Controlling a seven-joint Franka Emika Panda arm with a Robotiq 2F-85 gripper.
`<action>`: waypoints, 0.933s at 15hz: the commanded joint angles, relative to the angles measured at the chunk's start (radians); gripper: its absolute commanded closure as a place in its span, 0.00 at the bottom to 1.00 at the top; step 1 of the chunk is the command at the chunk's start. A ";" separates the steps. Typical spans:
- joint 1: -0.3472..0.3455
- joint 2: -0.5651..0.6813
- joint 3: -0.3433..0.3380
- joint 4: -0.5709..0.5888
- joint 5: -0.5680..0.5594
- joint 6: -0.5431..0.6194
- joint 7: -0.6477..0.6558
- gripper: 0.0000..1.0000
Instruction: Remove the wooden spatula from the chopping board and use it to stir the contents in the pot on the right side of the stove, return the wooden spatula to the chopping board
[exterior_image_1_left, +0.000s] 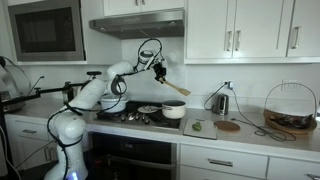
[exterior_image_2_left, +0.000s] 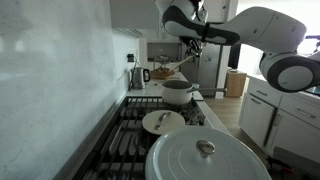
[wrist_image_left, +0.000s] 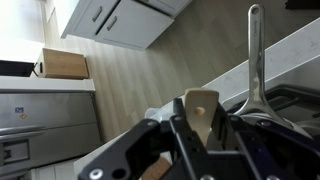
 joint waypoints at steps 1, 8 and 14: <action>-0.039 -0.041 0.011 -0.009 0.049 0.027 0.005 0.93; -0.124 -0.076 0.023 -0.004 0.162 0.035 -0.004 0.93; -0.223 -0.100 0.022 -0.001 0.308 0.035 -0.031 0.93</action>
